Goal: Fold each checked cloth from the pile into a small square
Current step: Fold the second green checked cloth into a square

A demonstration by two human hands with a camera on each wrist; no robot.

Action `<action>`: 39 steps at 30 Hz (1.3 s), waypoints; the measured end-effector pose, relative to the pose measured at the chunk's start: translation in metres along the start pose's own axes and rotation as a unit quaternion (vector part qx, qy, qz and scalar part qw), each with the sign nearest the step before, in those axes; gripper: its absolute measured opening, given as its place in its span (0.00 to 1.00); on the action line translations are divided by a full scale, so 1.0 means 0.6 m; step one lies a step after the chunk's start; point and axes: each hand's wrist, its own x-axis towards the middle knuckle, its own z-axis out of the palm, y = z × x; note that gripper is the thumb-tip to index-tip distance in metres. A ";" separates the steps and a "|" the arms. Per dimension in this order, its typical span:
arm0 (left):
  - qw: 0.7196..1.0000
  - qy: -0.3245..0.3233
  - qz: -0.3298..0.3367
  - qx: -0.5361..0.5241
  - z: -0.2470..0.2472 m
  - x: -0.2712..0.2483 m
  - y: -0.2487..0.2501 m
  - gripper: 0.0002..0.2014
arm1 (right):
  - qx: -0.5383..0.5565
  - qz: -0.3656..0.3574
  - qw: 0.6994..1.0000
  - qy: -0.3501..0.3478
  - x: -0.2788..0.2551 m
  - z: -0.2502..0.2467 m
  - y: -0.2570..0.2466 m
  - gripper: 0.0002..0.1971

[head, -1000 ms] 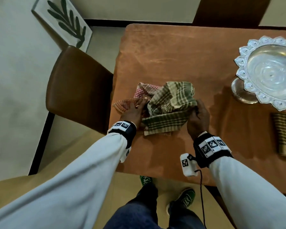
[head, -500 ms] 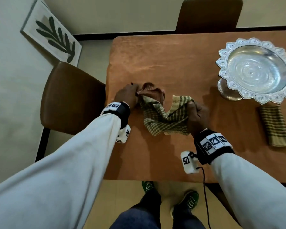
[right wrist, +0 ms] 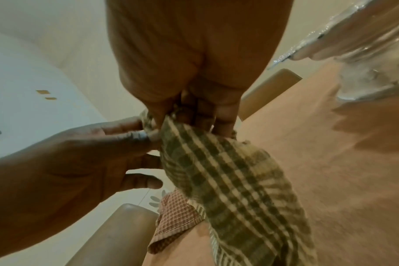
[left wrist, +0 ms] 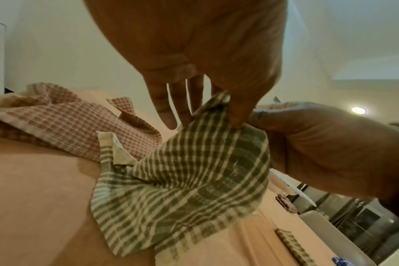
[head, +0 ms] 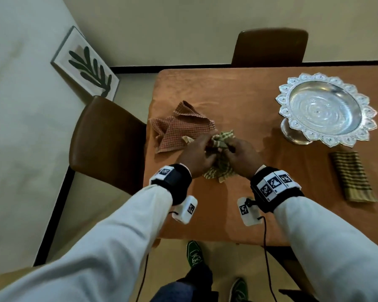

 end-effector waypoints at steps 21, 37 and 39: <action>0.967 0.212 0.054 -0.130 -0.104 -0.197 0.224 0.05 | 0.083 -0.124 0.988 0.041 -0.233 -0.166 -0.047 0.08; 0.952 0.279 -0.112 -0.056 -0.236 -0.178 0.181 0.05 | -0.151 0.013 0.987 0.043 -0.170 -0.273 -0.021 0.10; 0.933 0.320 -0.120 -0.117 -0.273 -0.168 0.201 0.09 | -0.142 -0.017 0.984 0.104 -0.152 -0.324 -0.068 0.10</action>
